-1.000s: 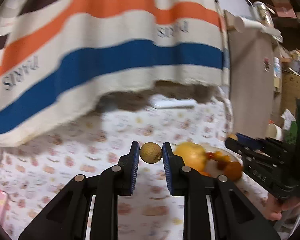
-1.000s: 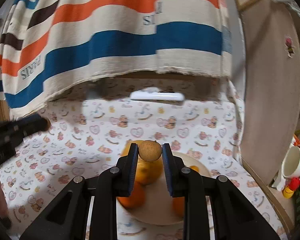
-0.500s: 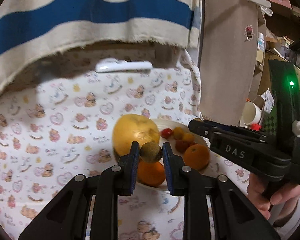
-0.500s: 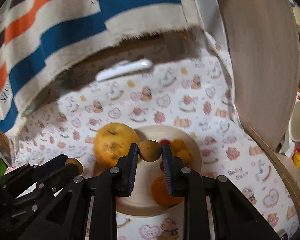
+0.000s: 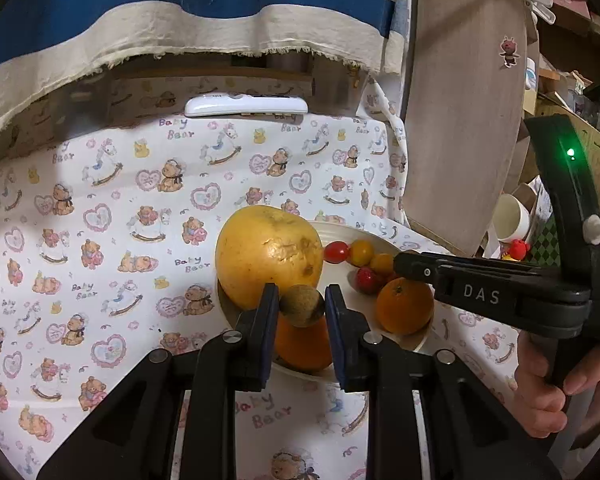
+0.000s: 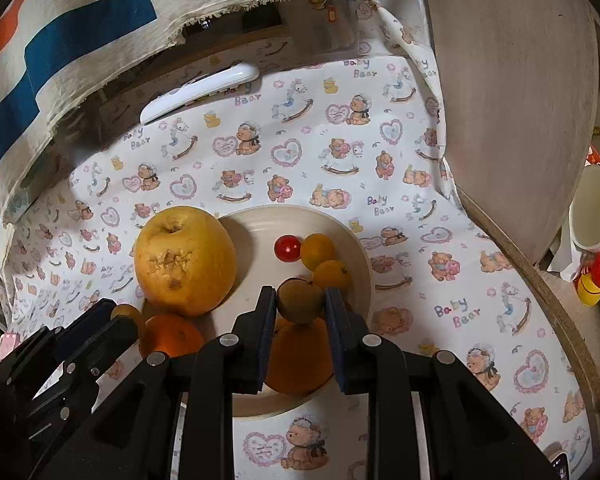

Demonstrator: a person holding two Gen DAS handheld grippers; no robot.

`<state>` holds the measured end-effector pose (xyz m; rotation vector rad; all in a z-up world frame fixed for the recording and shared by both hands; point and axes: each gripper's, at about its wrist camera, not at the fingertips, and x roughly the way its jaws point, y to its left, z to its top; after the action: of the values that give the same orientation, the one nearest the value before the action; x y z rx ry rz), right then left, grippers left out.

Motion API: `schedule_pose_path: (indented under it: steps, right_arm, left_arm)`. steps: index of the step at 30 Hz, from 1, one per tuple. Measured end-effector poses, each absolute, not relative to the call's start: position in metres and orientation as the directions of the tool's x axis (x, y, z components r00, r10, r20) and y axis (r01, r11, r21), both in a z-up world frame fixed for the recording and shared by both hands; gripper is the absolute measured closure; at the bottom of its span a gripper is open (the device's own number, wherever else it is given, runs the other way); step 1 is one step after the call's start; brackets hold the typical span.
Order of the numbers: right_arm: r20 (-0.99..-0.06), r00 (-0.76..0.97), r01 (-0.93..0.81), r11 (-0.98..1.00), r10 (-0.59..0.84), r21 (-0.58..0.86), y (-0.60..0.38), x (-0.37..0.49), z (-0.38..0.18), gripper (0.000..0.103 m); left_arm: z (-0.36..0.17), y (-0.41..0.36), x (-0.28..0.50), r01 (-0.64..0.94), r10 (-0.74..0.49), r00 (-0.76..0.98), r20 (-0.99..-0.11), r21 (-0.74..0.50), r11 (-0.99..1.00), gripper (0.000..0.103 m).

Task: Organize fruits
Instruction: 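Lower the small fruits onto the plate and open both tools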

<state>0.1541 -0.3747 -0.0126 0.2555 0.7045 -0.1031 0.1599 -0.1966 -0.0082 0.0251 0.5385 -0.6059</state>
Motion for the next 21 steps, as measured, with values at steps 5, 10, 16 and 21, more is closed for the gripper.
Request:
schedule_pose_path:
  steps: [5,10,16,21]
  right_arm:
    - [-0.657,0.754,0.175,0.964,-0.002,0.198,-0.3767,0.1567,-0.0138,0.077]
    - [-0.665,0.746,0.160,0.966,0.017,0.204,-0.3748,0.1595,-0.0174,0.045]
    - [-0.644,0.765,0.175,0.966,-0.013,0.189,-0.3749,0.1562,-0.0136,0.045]
    - [-0.642,0.766,0.188,0.966,-0.033,0.175,-0.3757,0.1569,-0.0131,0.045]
  left_arm:
    - [-0.0083,-0.1984,0.1610,0.557,-0.550,0.680,-0.485,-0.146,0.817,0.080]
    - [-0.0086,-0.2001,0.1596,0.565,-0.558,0.673,-0.485,-0.148,0.811,0.080]
    - [-0.0086,-0.1997,0.1597,0.564,-0.556,0.677,-0.483,-0.145,0.813,0.080]
    - [-0.0103,-0.1956,0.1673,0.574,-0.581,0.651,-0.488,-0.184,0.798,0.080]
